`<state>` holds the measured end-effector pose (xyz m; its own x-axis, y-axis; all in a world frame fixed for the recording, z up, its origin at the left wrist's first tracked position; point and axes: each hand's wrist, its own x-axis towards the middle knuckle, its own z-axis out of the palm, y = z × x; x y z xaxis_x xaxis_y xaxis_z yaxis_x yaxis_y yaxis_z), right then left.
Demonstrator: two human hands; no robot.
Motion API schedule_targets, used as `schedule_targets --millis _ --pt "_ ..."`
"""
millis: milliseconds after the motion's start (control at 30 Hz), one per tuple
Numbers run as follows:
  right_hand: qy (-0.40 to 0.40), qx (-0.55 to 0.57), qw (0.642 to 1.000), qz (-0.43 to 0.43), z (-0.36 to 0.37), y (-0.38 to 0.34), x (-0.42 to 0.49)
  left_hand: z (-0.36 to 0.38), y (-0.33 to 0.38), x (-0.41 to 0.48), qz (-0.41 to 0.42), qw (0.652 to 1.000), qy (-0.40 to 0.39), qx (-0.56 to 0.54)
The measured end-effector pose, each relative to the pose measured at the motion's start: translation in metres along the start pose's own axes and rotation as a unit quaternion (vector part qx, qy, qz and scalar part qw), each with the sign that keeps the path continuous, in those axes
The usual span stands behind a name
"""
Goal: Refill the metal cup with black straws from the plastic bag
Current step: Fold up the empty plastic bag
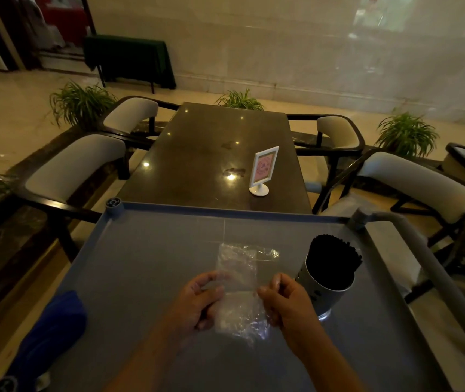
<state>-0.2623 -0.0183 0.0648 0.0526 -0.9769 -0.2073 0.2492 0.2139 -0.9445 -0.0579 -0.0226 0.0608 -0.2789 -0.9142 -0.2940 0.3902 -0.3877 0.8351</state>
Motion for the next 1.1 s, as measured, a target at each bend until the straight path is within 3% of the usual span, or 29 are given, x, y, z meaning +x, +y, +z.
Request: schedule_targets --millis 367,533,700,833,1000,1100 --pt "-0.113 0.071 0.978 0.159 0.014 -0.006 -0.005 0.006 0.004 -0.006 0.011 0.999 0.037 -0.004" --pt "-0.219 0.234 0.906 0.275 0.003 -0.006 -0.002 0.005 0.008 -0.009 0.006 0.998 0.02 0.057" --pt "-0.26 0.112 0.896 0.341 0.003 -0.018 -0.003 0.012 0.023 -0.011 0.011 0.983 -0.058 0.175" --pt "-0.27 0.011 0.912 0.307 0.002 -0.021 -0.007 0.014 0.03 -0.012 0.027 0.972 -0.061 0.224" --pt "-0.248 -0.031 0.931 0.268 0.005 -0.023 -0.009 0.011 0.028 -0.011 0.032 0.966 -0.051 0.253" --pt "-0.231 -0.087 0.942 0.229 0.005 -0.029 -0.004 0.009 0.03 -0.011 0.034 0.975 -0.05 0.216"
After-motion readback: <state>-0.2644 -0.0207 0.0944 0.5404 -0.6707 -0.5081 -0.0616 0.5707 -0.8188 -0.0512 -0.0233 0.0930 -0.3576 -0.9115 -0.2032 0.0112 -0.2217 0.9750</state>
